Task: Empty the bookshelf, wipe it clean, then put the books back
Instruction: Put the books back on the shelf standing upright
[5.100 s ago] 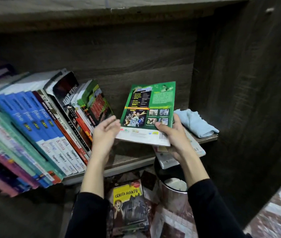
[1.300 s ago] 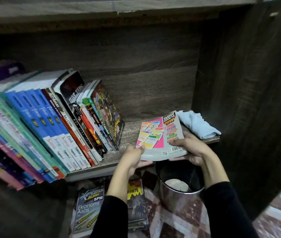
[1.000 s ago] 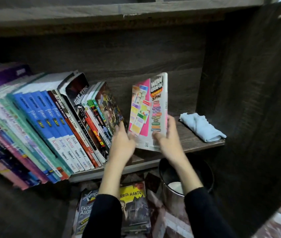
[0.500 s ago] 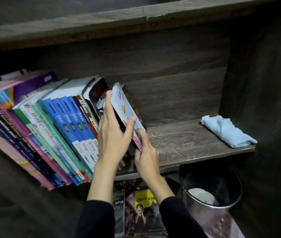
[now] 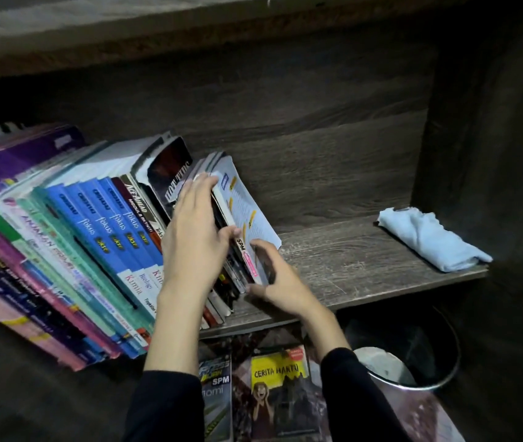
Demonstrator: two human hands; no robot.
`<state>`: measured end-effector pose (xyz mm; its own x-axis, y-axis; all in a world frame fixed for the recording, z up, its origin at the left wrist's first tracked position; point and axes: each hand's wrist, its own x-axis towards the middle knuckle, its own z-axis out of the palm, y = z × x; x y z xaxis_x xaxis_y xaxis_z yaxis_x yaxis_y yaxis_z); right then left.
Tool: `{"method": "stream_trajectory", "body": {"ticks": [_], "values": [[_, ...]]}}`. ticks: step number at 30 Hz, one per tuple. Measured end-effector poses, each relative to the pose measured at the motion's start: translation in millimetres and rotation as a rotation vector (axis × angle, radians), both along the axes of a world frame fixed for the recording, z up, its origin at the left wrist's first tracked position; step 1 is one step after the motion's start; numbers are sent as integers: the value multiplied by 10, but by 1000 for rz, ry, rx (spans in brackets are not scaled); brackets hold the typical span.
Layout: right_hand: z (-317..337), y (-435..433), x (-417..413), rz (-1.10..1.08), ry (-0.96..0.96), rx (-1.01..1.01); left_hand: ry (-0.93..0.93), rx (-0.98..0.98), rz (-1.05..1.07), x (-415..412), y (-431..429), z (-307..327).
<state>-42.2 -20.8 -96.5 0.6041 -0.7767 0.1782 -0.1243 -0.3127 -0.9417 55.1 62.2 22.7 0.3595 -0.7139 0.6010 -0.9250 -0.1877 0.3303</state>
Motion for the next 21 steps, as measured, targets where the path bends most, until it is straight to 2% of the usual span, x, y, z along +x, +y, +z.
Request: {"method": "stream_trajectory", "body": {"ticks": [2,4,9,15,21], "values": [[-31,-100,-89,127,-21,123,6,9,36,0,-4,8],[-41,-126,-121,140,-28,173,15,17,52,13,-3,13],[-59,-76,-39,-42,28,61,-54,-30,76,-1,-9,-48],[-32,-30,-21,-104,101,-6,-101,-116,110,-3,-49,-125],[17,4,-14,-103,201,-63,-92,-122,144,-60,-87,-141]]}}
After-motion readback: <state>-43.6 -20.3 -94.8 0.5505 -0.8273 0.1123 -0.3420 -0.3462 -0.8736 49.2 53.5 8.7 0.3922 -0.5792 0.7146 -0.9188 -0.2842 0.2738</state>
